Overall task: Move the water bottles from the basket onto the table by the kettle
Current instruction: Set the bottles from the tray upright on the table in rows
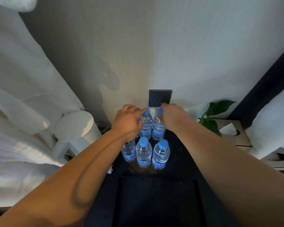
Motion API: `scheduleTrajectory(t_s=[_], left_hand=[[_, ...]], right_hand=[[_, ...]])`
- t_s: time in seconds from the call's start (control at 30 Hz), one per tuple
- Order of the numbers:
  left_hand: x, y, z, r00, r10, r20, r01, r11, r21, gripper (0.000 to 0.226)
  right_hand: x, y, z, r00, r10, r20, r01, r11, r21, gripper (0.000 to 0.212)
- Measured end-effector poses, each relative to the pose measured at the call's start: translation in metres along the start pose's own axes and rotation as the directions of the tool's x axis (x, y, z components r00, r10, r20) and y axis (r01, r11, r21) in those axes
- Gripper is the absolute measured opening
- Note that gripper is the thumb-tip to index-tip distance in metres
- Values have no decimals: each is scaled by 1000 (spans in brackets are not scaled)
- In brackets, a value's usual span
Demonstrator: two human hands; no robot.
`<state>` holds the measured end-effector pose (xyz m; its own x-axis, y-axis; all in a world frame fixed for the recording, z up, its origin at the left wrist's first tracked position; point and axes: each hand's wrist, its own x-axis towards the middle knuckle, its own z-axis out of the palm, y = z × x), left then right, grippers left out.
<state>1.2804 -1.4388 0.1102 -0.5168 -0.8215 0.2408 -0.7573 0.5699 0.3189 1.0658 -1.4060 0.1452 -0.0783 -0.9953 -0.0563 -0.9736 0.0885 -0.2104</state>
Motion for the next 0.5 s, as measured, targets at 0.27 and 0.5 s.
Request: scheduleTrajectory(t_s=[0.27,0.5], left_hand=[[0,0,1,1000,-5,1,5,1000,-11,53],[0,-1,1,1000,-7,4,7,1000,-10,53]], right_hand=[[-1,3,3,1000,-19,5,19,1000,12,33],[1,4,7,999,-2,-35,3,999,35,36]])
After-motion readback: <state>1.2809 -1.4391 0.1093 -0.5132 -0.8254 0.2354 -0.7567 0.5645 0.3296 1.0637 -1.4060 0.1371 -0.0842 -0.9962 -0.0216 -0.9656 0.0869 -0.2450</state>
